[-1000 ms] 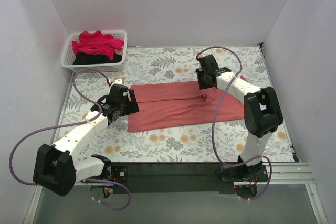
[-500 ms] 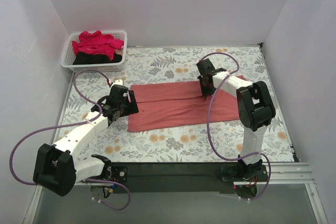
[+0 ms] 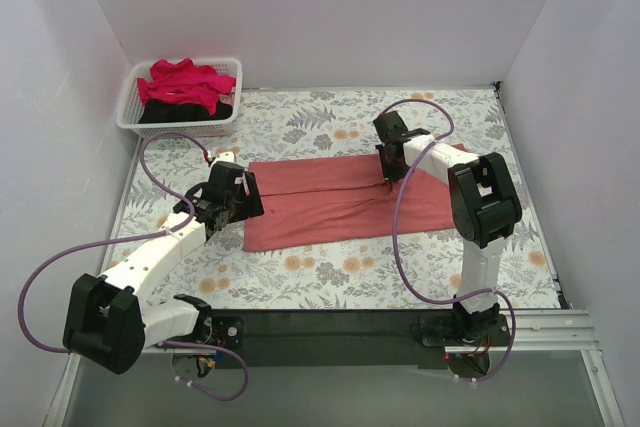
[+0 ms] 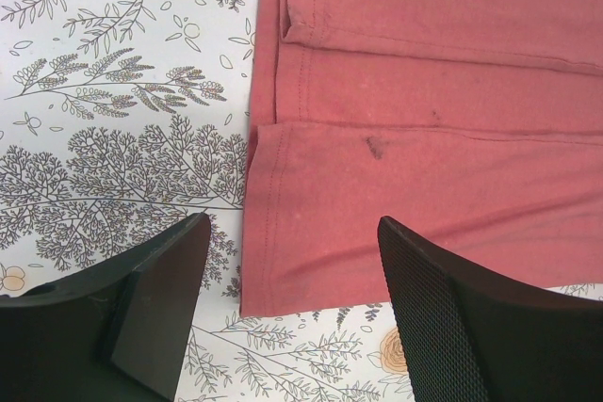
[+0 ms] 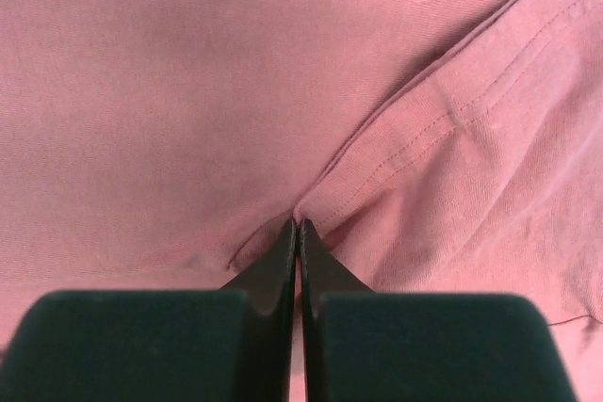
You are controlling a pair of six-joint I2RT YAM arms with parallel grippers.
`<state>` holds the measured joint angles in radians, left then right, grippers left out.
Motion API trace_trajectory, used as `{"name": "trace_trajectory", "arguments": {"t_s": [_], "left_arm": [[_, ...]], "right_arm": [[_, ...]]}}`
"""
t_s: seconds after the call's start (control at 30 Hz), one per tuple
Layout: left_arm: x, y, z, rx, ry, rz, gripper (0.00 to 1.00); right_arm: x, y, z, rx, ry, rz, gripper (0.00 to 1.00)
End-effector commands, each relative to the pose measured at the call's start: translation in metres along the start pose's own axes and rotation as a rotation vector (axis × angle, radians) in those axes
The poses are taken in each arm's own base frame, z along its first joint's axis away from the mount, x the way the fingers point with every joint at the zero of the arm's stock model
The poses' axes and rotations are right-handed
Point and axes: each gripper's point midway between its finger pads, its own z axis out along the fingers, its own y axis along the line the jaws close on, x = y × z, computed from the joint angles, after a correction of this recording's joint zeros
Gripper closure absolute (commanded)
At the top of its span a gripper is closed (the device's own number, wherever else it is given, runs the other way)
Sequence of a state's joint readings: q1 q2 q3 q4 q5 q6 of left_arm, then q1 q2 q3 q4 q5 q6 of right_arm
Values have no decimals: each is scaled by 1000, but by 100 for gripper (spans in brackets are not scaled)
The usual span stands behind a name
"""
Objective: Fold and stack the t-shirts
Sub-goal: Fold the tshirt
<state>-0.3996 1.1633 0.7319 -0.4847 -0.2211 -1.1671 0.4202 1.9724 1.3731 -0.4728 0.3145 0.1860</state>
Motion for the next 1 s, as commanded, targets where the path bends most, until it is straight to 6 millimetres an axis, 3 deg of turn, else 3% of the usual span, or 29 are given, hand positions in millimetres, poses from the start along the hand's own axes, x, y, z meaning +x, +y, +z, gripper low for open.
{"name": "trace_trajectory", "arguments": {"t_s": [0.0,0.27,0.5,0.97], "left_arm": [[-5,0,0,1,-26,6,30],[-3,-1,1,2,-17,8,30],[-3,-1,2,2,-11,9,30],[1,-2,4,5,4,11,30]], "right_arm": [[-21,-5,-12,16,-56,20,99],[-42,-15,-33,-8,-120,89,99],[-55,-18,-37,-69,-143,164,99],[-69,2,-37,-248,-166,249,99]]}}
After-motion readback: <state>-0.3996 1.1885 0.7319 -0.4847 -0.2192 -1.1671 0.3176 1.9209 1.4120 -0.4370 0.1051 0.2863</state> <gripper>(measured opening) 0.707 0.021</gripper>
